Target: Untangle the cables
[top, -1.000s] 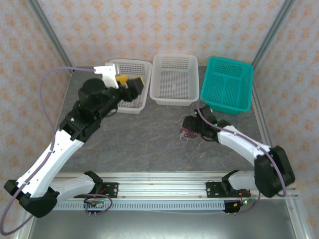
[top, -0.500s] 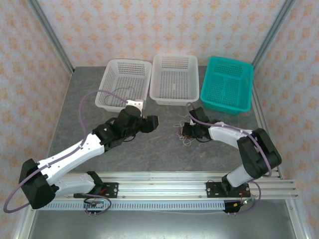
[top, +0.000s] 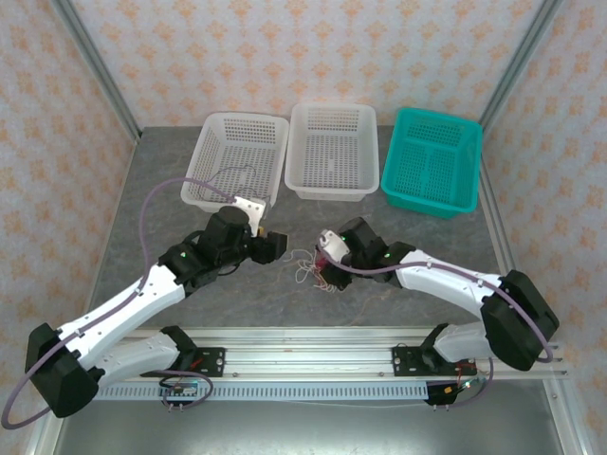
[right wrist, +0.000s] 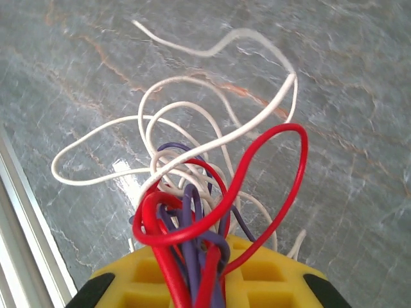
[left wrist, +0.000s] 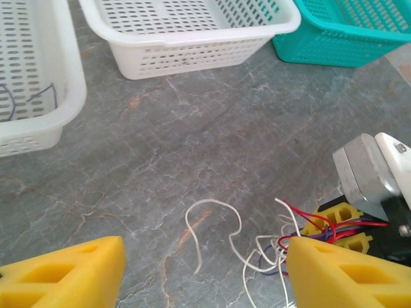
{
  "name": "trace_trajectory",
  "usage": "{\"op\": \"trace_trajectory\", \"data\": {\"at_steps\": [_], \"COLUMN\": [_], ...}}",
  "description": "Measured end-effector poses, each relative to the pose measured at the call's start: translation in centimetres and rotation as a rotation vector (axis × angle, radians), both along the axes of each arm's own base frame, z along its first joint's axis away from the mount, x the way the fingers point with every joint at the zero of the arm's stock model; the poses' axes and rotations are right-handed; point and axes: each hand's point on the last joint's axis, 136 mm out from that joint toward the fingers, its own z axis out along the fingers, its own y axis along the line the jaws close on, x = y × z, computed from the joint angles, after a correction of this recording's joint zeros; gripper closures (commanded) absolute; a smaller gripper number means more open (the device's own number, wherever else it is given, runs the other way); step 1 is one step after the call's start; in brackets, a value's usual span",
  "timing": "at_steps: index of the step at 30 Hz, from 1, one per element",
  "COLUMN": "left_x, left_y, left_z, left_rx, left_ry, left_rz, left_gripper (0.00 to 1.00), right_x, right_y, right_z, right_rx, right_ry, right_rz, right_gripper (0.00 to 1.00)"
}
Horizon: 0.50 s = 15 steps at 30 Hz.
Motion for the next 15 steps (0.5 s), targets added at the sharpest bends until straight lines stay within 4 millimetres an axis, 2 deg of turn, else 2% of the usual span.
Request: {"op": "trace_trajectory", "data": {"at_steps": [4, 6, 11, 15], "left_x": [0.6, 1.0, 0.1, -0.1], "left_y": [0.9, 1.2, -0.2, -1.0], "left_z": [-2.4, -4.5, -9.1, -10.7], "left_rx": [-0.033, -0.078, -0.195, -0.259], "left_ry": [0.098, 0.177, 0.365, 0.451], "left_rz": [0.05, 0.1, 0.139, 0.171], "left_gripper": [0.32, 0.32, 0.34, 0.42], "right_x": [-0.4, -0.8, -0.9, -0.6], "right_y": [0.6, 0.9, 1.4, 1.5], "right_z": [0.5, 0.9, 2.2, 2.6], "right_rx": [-0.031, -0.036, -0.028, -0.026], "right_ry": [-0.099, -0.155, -0.272, -0.313], "right_rz": [0.123, 0.187, 0.266, 0.285], "right_gripper": [1.0, 1.0, 1.0, 1.0]}}
